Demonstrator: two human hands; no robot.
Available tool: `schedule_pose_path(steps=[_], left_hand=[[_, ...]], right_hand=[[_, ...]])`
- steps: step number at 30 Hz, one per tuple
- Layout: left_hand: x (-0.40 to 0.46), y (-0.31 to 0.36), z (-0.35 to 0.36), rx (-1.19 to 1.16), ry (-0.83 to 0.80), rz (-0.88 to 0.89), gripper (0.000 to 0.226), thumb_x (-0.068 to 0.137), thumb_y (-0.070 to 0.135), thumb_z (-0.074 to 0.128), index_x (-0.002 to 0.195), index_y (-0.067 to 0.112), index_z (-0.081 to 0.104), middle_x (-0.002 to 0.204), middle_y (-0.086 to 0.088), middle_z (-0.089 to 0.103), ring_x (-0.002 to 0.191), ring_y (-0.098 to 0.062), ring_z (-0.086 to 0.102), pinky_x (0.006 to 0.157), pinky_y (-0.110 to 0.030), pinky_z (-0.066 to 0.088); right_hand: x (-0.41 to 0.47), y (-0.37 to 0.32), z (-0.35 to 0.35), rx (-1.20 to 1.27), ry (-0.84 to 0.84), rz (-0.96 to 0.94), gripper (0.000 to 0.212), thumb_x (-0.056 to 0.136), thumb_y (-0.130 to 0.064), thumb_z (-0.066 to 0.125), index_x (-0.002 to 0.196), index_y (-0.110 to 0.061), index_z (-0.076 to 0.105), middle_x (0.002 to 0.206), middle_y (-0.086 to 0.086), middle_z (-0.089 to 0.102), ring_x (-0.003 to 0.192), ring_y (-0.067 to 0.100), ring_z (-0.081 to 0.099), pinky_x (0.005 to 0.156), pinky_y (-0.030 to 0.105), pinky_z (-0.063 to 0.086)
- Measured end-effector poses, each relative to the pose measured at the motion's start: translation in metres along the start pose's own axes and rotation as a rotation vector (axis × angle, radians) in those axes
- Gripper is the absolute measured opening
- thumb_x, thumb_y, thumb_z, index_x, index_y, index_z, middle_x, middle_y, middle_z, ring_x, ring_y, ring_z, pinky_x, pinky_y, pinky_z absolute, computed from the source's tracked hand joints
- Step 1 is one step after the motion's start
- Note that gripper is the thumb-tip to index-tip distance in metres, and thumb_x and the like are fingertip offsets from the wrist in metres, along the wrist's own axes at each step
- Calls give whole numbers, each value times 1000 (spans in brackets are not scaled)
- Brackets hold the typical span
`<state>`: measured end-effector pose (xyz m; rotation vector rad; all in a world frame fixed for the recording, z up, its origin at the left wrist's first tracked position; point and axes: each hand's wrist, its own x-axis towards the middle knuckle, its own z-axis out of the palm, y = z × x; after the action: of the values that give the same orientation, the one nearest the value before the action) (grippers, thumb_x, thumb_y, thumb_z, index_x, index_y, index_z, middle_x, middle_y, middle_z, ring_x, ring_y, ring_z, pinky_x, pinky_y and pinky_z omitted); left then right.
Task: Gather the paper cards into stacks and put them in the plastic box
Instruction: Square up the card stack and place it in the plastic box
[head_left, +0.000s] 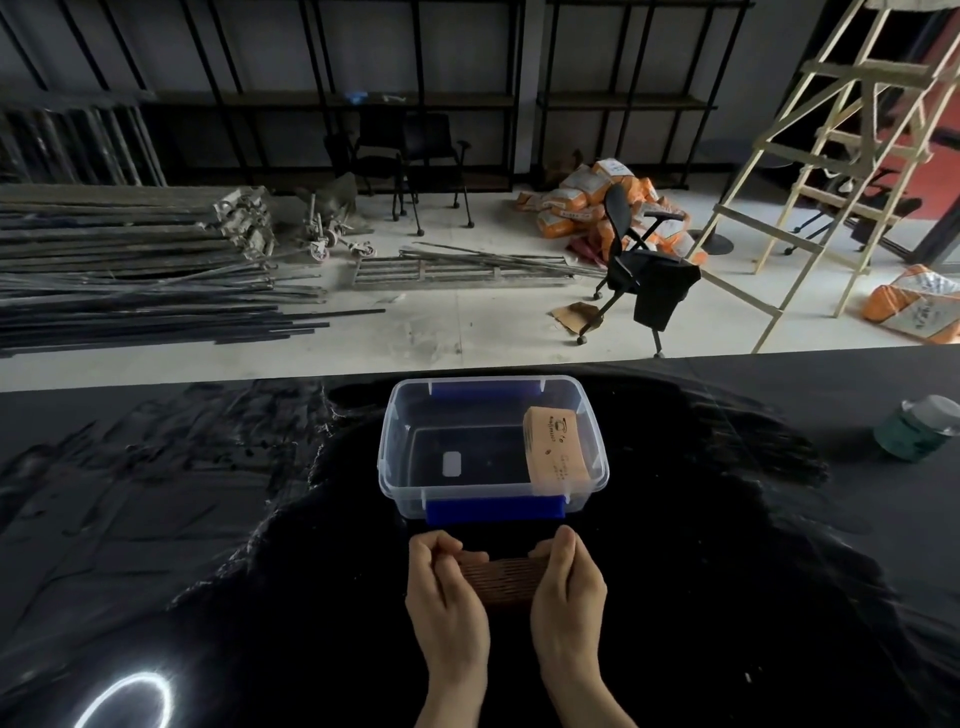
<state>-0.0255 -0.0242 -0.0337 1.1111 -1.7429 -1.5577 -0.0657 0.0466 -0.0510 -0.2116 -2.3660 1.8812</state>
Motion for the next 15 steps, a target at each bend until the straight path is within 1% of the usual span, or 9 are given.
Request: schedule_pose_path(steps=[5, 7, 8, 9, 10, 11, 12, 14, 15], left_hand=[[-1, 4, -1, 11, -17, 17, 26, 103, 2, 38, 91, 16, 56, 81, -9, 73, 81, -17, 69, 74, -28, 47], [-5, 10, -6, 37, -49, 48, 24, 105, 6, 39, 96, 17, 58, 83, -5, 73, 82, -15, 69, 75, -28, 49], [-6, 13, -10, 58, -90, 87, 23, 106, 11, 40, 98, 20, 59, 84, -1, 72, 81, -13, 69, 73, -26, 50], [-6, 18, -16, 81, -156, 141, 21, 106, 15, 42, 99, 23, 60, 85, 2, 72, 79, -10, 68, 70, -22, 50], [-4, 26, -22, 99, -253, 206, 17, 106, 20, 46, 102, 25, 62, 87, 4, 72, 82, -8, 69, 69, -18, 51], [0, 33, -29, 129, -382, 268, 11, 103, 23, 52, 105, 27, 63, 91, 6, 74, 86, -5, 70, 72, -17, 54], [4, 43, -36, 188, -535, 330, 12, 100, 27, 60, 111, 28, 64, 98, 8, 75, 93, -1, 70, 79, -16, 56], [13, 61, -45, 384, -802, 432, 38, 88, 39, 72, 123, 35, 60, 112, 17, 73, 106, 5, 67, 91, -17, 55], [16, 70, -48, 474, -862, 458, 49, 82, 47, 75, 127, 38, 58, 116, 20, 71, 109, 7, 65, 95, -17, 55]], right_hand=[[0, -5, 2, 6, 24, 37, 46, 109, -28, 38, 71, -13, 60, 64, 4, 64, 61, 10, 61, 52, 15, 48], [1, -14, 1, 14, 48, 30, 49, 108, -30, 38, 68, -12, 60, 62, 3, 64, 57, 6, 60, 49, 16, 46], [3, -19, 0, 13, 56, 13, 50, 108, -31, 38, 67, -12, 60, 60, 3, 64, 55, 5, 61, 48, 18, 46], [6, -24, -2, 9, 59, -17, 51, 107, -33, 39, 66, -13, 60, 59, 2, 64, 54, 6, 62, 48, 19, 46], [10, -32, -6, 5, 60, -65, 51, 106, -34, 40, 64, -15, 60, 57, 1, 64, 53, 9, 63, 48, 24, 48], [15, -38, -10, -3, 54, -121, 51, 106, -33, 41, 62, -16, 60, 55, 0, 64, 52, 10, 63, 48, 28, 50], [21, -46, -15, -23, 47, -185, 51, 106, -32, 42, 61, -16, 59, 54, -2, 63, 51, 12, 63, 47, 28, 50], [32, -59, -22, -119, 39, -332, 52, 105, -32, 41, 61, -14, 59, 52, -3, 62, 47, 14, 60, 46, 29, 49], [38, -64, -23, -179, 36, -389, 53, 105, -34, 39, 61, -11, 59, 53, -2, 62, 45, 14, 59, 45, 32, 50]])
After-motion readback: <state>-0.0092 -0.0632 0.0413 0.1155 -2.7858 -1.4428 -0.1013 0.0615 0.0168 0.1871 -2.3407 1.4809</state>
